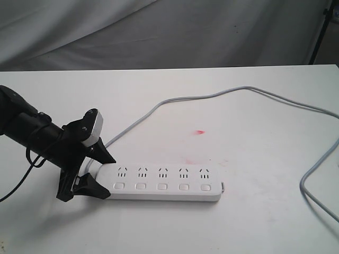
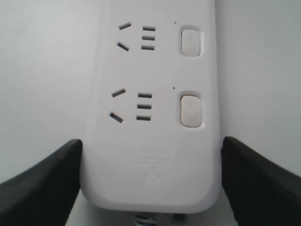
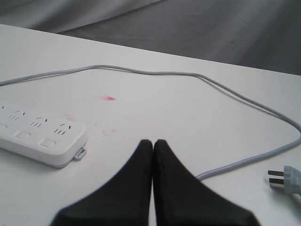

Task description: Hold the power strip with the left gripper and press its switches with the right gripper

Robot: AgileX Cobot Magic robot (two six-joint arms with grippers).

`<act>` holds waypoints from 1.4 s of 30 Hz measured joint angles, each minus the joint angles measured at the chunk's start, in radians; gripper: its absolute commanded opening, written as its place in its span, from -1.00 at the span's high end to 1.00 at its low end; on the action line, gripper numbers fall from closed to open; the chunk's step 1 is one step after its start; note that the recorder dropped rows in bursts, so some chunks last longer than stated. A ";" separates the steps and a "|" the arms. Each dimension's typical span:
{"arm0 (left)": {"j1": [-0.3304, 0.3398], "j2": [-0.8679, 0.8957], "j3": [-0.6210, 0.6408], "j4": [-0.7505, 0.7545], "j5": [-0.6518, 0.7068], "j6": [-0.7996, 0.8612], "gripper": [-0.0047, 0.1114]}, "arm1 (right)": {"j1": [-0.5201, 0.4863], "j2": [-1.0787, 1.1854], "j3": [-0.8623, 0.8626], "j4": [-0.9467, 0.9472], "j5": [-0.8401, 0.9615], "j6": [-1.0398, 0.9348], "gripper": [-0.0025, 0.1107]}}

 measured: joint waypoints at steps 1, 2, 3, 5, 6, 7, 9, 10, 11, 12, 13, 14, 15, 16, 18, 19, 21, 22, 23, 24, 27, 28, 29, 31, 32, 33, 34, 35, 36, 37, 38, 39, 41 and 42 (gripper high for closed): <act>0.000 0.000 0.000 0.000 0.000 0.000 0.68 | 0.000 0.000 0.000 0.000 0.000 0.000 0.96; 0.000 0.000 0.000 0.000 0.000 0.000 0.68 | 0.000 0.000 0.000 0.000 0.000 0.000 0.96; 0.000 0.000 0.000 0.000 0.000 0.000 0.68 | 0.000 0.000 0.000 0.000 0.000 0.000 0.96; 0.000 0.000 0.000 0.000 0.000 0.000 0.68 | 0.000 0.000 0.000 0.000 0.000 0.000 0.96; 0.000 0.000 0.000 0.000 0.000 0.000 0.68 | 0.000 0.000 0.000 0.000 0.000 0.000 0.96; 0.000 0.000 0.000 0.000 0.000 0.000 0.68 | 0.000 0.000 0.000 0.000 0.000 0.000 0.96; 0.000 0.000 0.000 0.000 0.000 0.000 0.68 | 0.000 0.000 0.000 0.000 0.000 0.000 0.96; 0.000 0.000 0.000 0.000 0.000 0.000 0.68 | 0.000 0.000 0.000 0.000 0.000 0.000 0.96; 0.000 0.000 0.000 0.000 0.000 0.000 0.68 | 0.000 0.000 0.000 0.000 0.000 0.000 0.96; 0.000 0.000 0.000 0.000 0.000 0.000 0.68 | 0.000 0.000 0.000 0.000 0.000 0.000 0.96; 0.000 0.000 0.000 0.000 0.000 0.000 0.68 | 0.000 0.000 0.000 0.000 0.000 0.000 0.96; 0.000 0.000 0.000 0.000 0.000 0.000 0.68 | 0.000 0.000 0.000 0.000 0.000 0.000 0.96; 0.000 0.000 0.000 0.000 0.000 0.000 0.68 | 0.000 0.000 0.000 0.000 0.000 0.000 0.96; 0.000 0.000 0.000 0.000 0.000 0.000 0.68 | 0.000 0.000 0.000 0.000 0.000 0.000 0.96; 0.000 0.000 0.000 0.000 0.006 0.000 0.68 | 0.000 0.000 0.000 0.000 0.000 0.000 0.96; 0.000 0.002 0.000 -0.002 0.011 0.000 0.68 | 0.000 0.000 0.000 0.000 0.000 0.000 0.96; 0.000 0.004 0.000 -0.002 0.022 0.000 0.68 | 0.000 0.000 0.000 0.000 0.000 0.000 0.96; 0.000 0.004 0.000 -0.002 0.025 0.000 0.67 | 0.000 0.000 0.000 0.000 0.000 0.000 0.96; 0.000 0.006 0.000 -0.002 0.027 0.000 0.67 | 0.000 0.000 0.000 0.000 0.000 0.000 0.96; 0.000 0.006 0.000 -0.002 0.027 0.000 0.66 | 0.000 0.000 0.000 0.000 0.000 0.000 0.96; 0.000 0.006 0.000 -0.004 0.029 0.000 0.44 | 0.000 0.000 0.000 0.000 0.000 0.000 0.96; 0.000 0.006 0.000 -0.004 0.029 0.000 0.30 | 0.000 0.000 0.000 0.000 0.000 0.000 0.96; 0.000 0.006 0.000 -0.004 0.029 0.000 0.14 | 0.000 0.000 0.000 0.000 0.000 0.000 0.96; 0.000 0.006 0.000 -0.004 0.029 0.000 -0.24 | 0.000 0.000 0.000 0.000 0.000 0.000 0.96; 0.000 0.006 0.000 -0.004 0.029 0.000 -0.46 | 0.000 0.000 0.000 0.000 0.000 0.000 0.96; 0.000 0.006 0.000 -0.004 0.029 0.000 -0.67 | 0.000 0.000 0.000 0.000 0.000 0.000 0.96; 0.000 0.006 0.000 -0.004 0.029 0.000 -0.84 | 0.000 0.000 0.000 0.000 0.000 0.000 0.96; 0.000 0.006 0.000 -0.004 0.030 0.000 -0.88 | 0.000 0.000 0.000 0.000 0.000 0.000 0.96; 0.000 0.006 0.000 -0.004 0.030 0.000 -0.88 | 0.000 0.000 0.000 0.000 0.000 0.000 0.96; 0.000 0.006 0.000 -0.009 0.030 0.000 -0.88 | 0.000 0.000 0.000 0.000 0.000 0.000 0.96; 0.000 0.006 0.000 -0.015 0.030 0.000 -0.88 | 0.000 0.000 0.000 0.000 0.000 0.000 0.96; 0.000 0.006 0.000 -0.022 0.030 0.000 -0.88 | 0.000 0.000 0.000 0.000 0.000 0.000 0.96; 0.000 0.006 0.000 -0.035 0.030 0.000 -0.88 | 0.000 0.000 0.000 0.000 0.000 0.000 0.96; 0.000 0.006 0.000 -0.037 0.030 0.000 -0.88 | 0.000 0.000 0.000 0.000 0.000 0.000 0.96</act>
